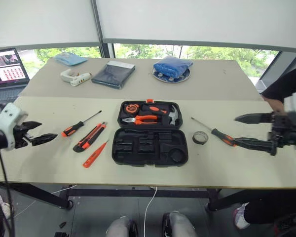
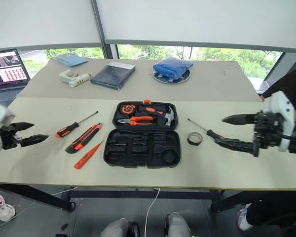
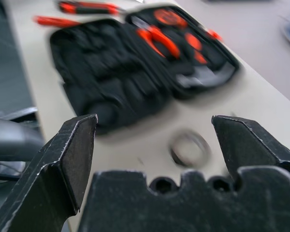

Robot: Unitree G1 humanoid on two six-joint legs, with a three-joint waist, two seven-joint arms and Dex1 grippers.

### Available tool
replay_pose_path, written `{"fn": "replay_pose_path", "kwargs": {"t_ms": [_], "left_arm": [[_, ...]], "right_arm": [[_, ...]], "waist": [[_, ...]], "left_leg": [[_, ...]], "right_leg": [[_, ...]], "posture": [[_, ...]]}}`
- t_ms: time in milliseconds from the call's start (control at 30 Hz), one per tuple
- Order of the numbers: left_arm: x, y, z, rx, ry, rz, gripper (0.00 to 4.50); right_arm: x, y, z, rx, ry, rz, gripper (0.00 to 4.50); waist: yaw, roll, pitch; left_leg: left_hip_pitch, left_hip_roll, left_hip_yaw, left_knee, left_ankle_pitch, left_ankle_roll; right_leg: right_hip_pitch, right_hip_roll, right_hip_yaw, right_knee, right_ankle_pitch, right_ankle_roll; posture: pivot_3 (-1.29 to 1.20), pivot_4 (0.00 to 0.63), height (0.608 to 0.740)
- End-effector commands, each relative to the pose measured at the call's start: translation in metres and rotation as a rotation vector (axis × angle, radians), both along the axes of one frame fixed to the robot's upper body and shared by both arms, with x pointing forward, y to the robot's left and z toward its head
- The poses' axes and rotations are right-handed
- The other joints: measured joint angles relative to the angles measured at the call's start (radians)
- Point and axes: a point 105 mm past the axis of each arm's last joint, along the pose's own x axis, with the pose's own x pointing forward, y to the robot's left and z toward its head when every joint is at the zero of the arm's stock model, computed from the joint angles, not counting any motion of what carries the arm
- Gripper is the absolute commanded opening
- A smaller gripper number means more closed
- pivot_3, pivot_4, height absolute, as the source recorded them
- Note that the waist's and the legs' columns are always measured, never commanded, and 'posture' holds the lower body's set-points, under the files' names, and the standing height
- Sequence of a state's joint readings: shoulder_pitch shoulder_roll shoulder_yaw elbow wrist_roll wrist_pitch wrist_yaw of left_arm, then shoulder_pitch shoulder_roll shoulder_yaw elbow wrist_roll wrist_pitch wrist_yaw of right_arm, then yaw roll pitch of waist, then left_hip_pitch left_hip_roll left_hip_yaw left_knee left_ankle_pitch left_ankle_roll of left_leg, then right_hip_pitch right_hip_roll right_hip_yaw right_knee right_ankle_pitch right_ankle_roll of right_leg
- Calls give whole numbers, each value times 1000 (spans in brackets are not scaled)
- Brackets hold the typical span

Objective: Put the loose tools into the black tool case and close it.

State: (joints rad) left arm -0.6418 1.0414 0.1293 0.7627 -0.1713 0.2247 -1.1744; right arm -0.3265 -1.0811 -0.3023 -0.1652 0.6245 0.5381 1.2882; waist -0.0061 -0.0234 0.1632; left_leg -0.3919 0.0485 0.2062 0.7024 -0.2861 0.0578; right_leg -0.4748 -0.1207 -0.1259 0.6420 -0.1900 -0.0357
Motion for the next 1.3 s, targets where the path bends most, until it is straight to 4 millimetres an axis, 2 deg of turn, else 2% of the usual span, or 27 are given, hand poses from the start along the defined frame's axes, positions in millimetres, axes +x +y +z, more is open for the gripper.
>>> {"fn": "replay_pose_path", "kwargs": {"t_ms": [33,200,467,567,700,733,833,900,967,1000,1033,1100,1200,1300], "left_arm": [[17,-12,-7,104,33,-65,4500],[38,-26,-17,113,76,-51,4500],[51,-37,-38,109,168,7,4500],[53,-46,-45,66,185,4,3834],[51,-46,-52,60,199,3,2302],[51,-45,-51,56,194,4,2061],[57,-51,-23,4,77,-48,1011],[62,-70,8,-43,6,-164,905],[62,-105,36,-30,-62,-387,904],[59,-120,44,-16,-77,-486,904],[55,-136,46,14,-78,-585,904],[51,-152,44,55,-68,-677,904],[48,-183,23,170,-10,-811,904],[41,-211,11,172,44,-933,904]], "right_arm": [[-6,34,7,-10,-73,87,4426],[-7,58,9,-1,-103,129,4426],[-11,74,16,14,-127,161,4426],[-11,76,21,16,-142,157,4500],[-12,74,24,15,-147,138,4500],[-12,73,23,14,-145,132,4500],[-14,68,21,14,-137,99,4500],[-16,64,17,19,-117,74,4500],[-20,60,10,26,-72,49,4500],[-22,58,7,29,-53,36,4500],[-23,57,3,30,-37,25,4500],[-25,55,0,30,-26,12,4500],[-25,53,-8,18,-1,-23,4500],[-25,52,-15,7,9,-42,4500]], "waist": [[-1,-1,0],[-5,-4,2],[-6,-5,2],[-4,-5,2],[-1,-5,2],[-2,-5,2],[-3,-5,2],[-3,-5,2],[2,-7,3],[8,-8,4],[13,-7,4],[17,-7,4],[13,-7,3],[12,-7,4]], "left_leg": [[0,0,0,2,2,3],[-3,0,-1,4,4,8],[-7,2,-4,12,3,10],[-7,2,-5,13,3,11],[-7,1,-5,14,2,12],[-7,1,-6,14,2,12],[-8,1,-6,15,2,12],[-9,1,-7,16,2,12],[-13,2,-10,20,2,12],[-16,2,-11,22,2,12],[-18,3,-12,26,2,12],[-19,1,-12,27,1,14],[-18,0,-12,27,-1,17],[-16,0,-12,28,-1,17]], "right_leg": [[1,1,0,1,0,0],[-1,2,0,0,-1,1],[-1,5,0,2,-2,3],[-1,4,0,3,-3,5],[-1,2,-1,5,-3,5],[-1,1,-1,6,-3,5],[-1,1,-1,6,-3,5],[-1,1,-2,6,-2,5],[-2,2,-5,6,-2,4],[-3,2,-7,6,-1,2],[-4,2,-10,6,1,0],[-3,1,-11,6,1,1],[-1,0,-9,5,1,4],[1,1,-9,5,-2,9]], "posture": [[0,150,718],[0,150,718],[0,150,718],[0,150,718],[0,150,718],[0,150,718],[0,150,718],[0,150,718],[0,150,718],[0,150,718],[0,150,718],[0,150,718],[0,150,718],[0,150,718]]}}
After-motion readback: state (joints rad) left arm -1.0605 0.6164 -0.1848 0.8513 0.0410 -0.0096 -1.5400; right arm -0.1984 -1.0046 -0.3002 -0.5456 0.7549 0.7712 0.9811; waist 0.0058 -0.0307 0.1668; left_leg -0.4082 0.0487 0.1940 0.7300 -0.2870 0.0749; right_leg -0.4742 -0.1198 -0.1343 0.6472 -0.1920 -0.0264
